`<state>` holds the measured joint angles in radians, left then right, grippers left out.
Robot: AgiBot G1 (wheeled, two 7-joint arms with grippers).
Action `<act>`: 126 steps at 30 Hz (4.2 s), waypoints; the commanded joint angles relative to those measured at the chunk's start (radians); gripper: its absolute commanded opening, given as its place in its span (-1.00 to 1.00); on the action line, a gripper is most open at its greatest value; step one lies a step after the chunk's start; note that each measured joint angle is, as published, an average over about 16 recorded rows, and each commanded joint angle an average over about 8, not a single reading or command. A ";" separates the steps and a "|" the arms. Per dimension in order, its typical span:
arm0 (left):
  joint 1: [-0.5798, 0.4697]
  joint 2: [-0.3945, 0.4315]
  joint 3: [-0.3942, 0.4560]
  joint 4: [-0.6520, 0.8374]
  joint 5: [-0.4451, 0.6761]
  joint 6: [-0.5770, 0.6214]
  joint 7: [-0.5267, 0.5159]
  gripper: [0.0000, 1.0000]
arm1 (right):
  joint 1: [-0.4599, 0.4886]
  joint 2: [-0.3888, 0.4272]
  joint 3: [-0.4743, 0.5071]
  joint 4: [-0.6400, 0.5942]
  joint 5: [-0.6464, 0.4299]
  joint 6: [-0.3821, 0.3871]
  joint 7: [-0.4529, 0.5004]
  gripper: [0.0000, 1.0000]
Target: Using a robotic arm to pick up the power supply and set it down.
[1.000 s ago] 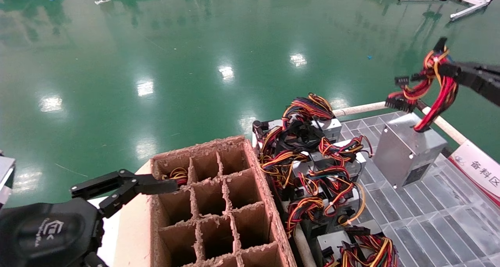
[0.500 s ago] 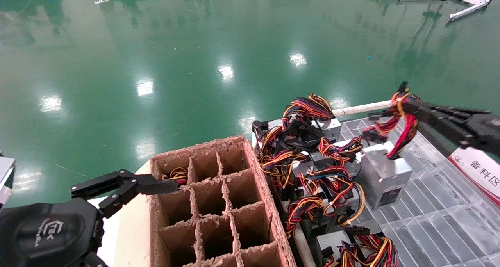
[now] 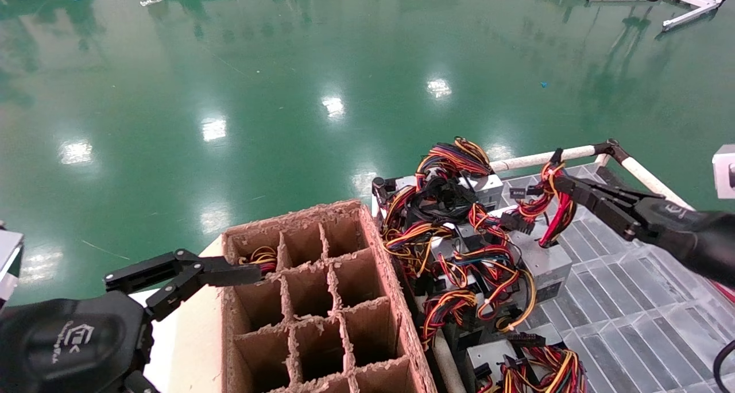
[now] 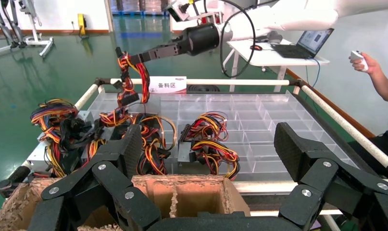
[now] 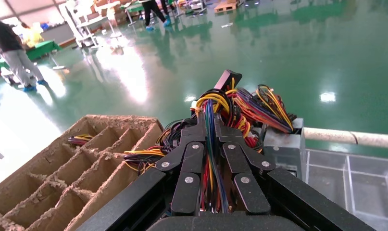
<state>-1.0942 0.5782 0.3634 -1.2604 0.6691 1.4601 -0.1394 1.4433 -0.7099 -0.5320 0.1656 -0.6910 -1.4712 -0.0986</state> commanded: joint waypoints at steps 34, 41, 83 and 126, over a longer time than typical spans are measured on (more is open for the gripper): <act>0.000 0.000 0.000 0.000 0.000 0.000 0.000 1.00 | -0.264 -0.133 0.192 -0.157 0.281 -0.085 -0.008 -1.00; 0.000 0.000 0.000 0.000 0.000 0.000 0.000 1.00 | -0.292 -0.148 0.202 -0.159 0.295 -0.082 -0.004 -1.00; 0.000 0.000 0.000 0.000 -0.001 0.000 0.000 1.00 | -0.466 -0.184 0.294 -0.163 0.428 -0.077 -0.016 1.00; 0.000 0.000 0.001 0.001 -0.001 -0.001 0.001 1.00 | -0.428 0.000 0.281 0.493 0.248 -0.070 0.162 1.00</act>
<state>-1.0941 0.5779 0.3639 -1.2595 0.6681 1.4593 -0.1388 1.0129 -0.7137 -0.2498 0.6319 -0.4307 -1.5430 0.0582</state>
